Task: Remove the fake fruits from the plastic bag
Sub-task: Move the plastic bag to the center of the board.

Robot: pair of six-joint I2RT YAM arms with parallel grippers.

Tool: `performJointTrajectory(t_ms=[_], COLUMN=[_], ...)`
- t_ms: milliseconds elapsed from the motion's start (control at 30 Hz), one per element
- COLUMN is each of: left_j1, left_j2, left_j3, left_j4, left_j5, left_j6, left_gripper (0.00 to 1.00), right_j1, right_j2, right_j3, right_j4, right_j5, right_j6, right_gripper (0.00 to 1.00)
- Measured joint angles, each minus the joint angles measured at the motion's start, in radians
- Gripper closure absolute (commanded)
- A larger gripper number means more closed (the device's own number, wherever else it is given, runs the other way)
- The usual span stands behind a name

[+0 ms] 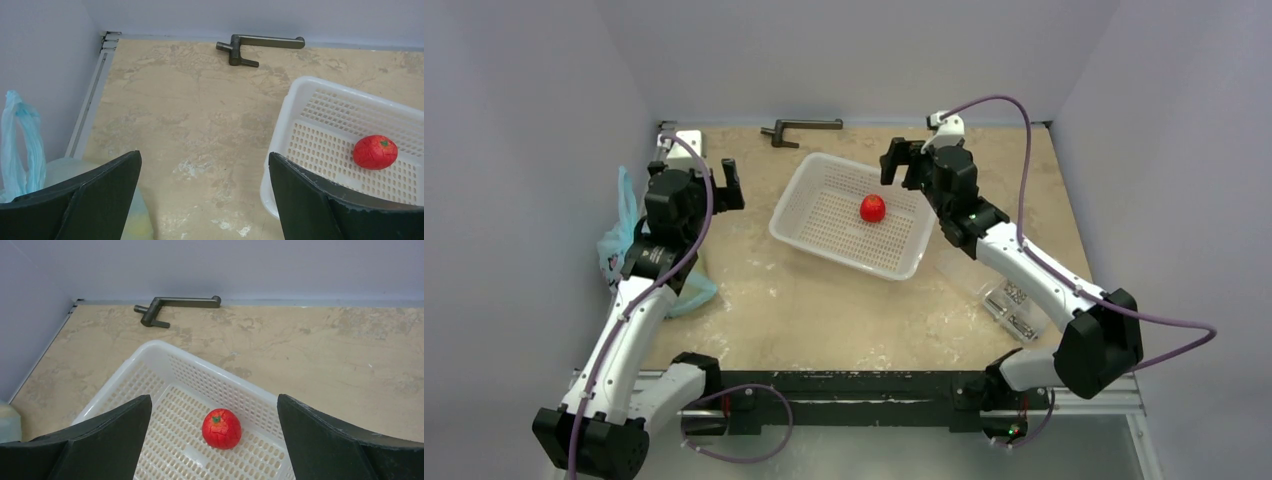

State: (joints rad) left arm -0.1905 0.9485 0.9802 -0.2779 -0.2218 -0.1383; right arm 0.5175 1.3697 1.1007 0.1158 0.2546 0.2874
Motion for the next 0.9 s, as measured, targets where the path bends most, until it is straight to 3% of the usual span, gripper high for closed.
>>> performJointTrajectory(t_ms=[267, 600, 800, 900], left_j1=[-0.001, -0.071, -0.076, -0.010], left_j2=[0.030, 0.087, 0.124, 0.119], left_j3=[0.011, 0.063, 0.063, 0.063], left_j4=[-0.055, -0.180, -0.270, -0.364], left_j5=[-0.024, -0.320, -0.420, -0.415], left_j6=[-0.002, -0.055, -0.146, -0.242], left_gripper=[0.00, 0.00, 0.00, 0.00], right_j1=[0.052, 0.085, 0.110, 0.127], right_j2=[0.004, 0.078, 0.072, 0.063], right_j3=[0.000, 0.029, 0.029, 0.045], right_j4=[0.001, -0.004, -0.029, -0.055], right_j5=[-0.045, -0.219, -0.256, -0.247], right_j6=[0.000, 0.008, 0.011, 0.006], right_gripper=[0.01, 0.01, 0.01, 0.01])
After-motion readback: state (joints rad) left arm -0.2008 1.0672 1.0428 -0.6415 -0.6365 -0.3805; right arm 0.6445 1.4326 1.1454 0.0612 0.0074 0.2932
